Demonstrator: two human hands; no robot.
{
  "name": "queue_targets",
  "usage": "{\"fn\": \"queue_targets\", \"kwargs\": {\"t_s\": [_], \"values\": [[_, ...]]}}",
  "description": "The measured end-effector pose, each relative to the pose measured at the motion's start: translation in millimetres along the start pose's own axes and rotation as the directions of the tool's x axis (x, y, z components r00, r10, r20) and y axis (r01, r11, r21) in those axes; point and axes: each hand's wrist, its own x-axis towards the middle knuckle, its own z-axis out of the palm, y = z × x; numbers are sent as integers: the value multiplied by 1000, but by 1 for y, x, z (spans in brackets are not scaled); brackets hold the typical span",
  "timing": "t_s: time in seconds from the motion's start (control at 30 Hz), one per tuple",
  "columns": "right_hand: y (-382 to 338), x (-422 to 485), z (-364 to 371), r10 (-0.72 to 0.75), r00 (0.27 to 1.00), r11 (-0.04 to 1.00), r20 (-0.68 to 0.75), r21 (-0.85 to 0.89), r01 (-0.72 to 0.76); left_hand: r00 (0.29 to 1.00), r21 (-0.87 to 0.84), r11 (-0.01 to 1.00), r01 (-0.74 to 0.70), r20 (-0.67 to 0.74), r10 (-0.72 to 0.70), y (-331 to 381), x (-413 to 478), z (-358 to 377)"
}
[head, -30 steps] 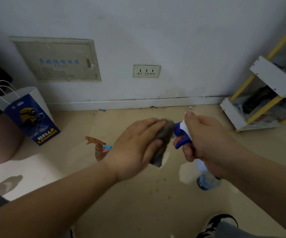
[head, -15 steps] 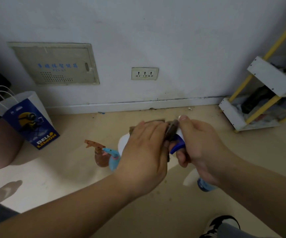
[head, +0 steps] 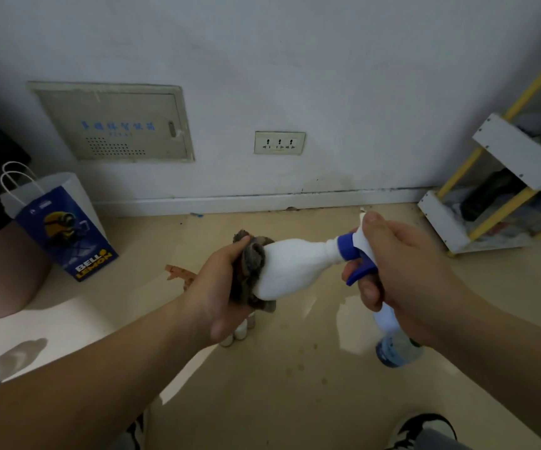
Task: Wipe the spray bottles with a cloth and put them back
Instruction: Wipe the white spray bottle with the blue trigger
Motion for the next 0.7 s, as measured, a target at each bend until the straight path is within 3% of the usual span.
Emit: {"fn": "queue_targets", "kwargs": {"t_s": [0.07,0.13,0.2,0.23,0.33,0.4,0.47,0.5,0.53,0.57,0.6,0.63,0.67,0.7], "values": [[-1,3,-1,3,1000,1000,-6,25,-3,1000,-54,998,17,-12,-17,-2,-1,3],[0,5,-3,29,999,999,-17,41,-28,995,13,1000,-6,-102,7,-7,-4,13],[4,5,-1,66,998,996,-18,63,-65,954,296,953,-66,-260,147,-14,-9,23],[7,5,2,84,996,994,-11,74,-83,917,466,874,-137,-274,289,-20,-15,27],[10,4,12,118,993,991,7,70,-118,837,759,520,-392,60,543,-42,-29,32],[10,4,16,121,992,990,18,65,-122,689,866,105,-489,309,656,-51,-21,24],[10,4,17,128,991,989,32,69,-130,554,807,-252,-534,559,616,-41,-9,11],[10,4,17,125,991,990,39,61,-128,524,749,-328,-576,646,556,-31,-5,5],[10,3,17,120,992,992,45,44,-122,527,712,-330,-619,689,498,-22,-3,0],[10,3,17,112,992,993,50,25,-114,565,709,-270,-651,691,451,-16,1,-5],[10,2,17,102,993,995,54,9,-102,642,744,-135,-655,641,421,-11,4,-8],[10,2,16,92,994,996,57,-2,-92,743,787,92,-610,527,413,-7,7,-10],[11,2,15,83,995,997,57,-14,-82,844,804,328,-496,359,398,-4,9,-8],[11,1,14,75,995,997,58,-25,-74,900,795,465,-389,221,375,-3,8,-3]]}}
